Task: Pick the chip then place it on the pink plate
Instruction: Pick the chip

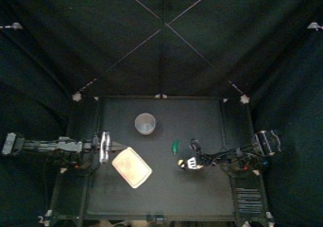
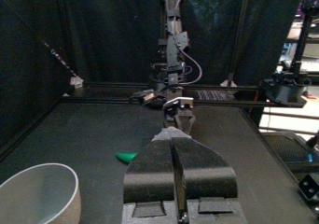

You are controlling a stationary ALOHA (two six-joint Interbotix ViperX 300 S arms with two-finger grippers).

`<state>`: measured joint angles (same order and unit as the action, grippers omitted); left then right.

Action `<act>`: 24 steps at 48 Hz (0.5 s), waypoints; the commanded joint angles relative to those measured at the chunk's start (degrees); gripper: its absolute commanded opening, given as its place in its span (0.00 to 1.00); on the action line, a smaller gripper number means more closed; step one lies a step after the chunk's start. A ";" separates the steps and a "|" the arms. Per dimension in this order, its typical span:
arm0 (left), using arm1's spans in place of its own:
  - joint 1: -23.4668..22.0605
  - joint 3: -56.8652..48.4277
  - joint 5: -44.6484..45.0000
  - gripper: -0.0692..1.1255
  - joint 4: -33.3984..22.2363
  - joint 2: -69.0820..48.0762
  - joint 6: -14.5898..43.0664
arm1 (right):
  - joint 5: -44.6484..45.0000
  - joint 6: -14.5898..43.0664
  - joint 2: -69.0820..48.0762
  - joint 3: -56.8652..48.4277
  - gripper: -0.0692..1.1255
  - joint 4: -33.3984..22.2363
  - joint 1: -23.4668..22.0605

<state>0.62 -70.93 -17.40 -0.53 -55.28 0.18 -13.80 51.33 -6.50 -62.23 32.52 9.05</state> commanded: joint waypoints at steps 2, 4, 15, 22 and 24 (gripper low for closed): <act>-0.09 0.44 -0.53 0.08 0.00 0.26 0.00 | -0.53 0.00 0.70 1.05 0.93 0.00 -0.62; -0.18 0.44 -0.53 0.08 0.00 0.26 0.00 | -0.70 -0.09 1.41 1.23 0.93 -0.18 -0.97; -0.26 0.44 -0.70 0.08 0.09 0.26 0.00 | -0.97 -0.62 5.71 3.43 0.92 -0.44 -1.32; -0.26 0.44 -0.70 0.08 0.09 0.26 0.00 | -0.79 -0.09 7.73 4.39 0.85 -1.67 -1.23; -0.26 0.35 -0.70 0.08 0.09 0.18 0.00 | -0.62 -0.09 8.00 4.66 0.81 -1.93 -1.14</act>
<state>0.44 -71.28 -17.58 -0.53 -55.28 0.18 -15.03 51.06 0.44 -58.10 31.11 8.00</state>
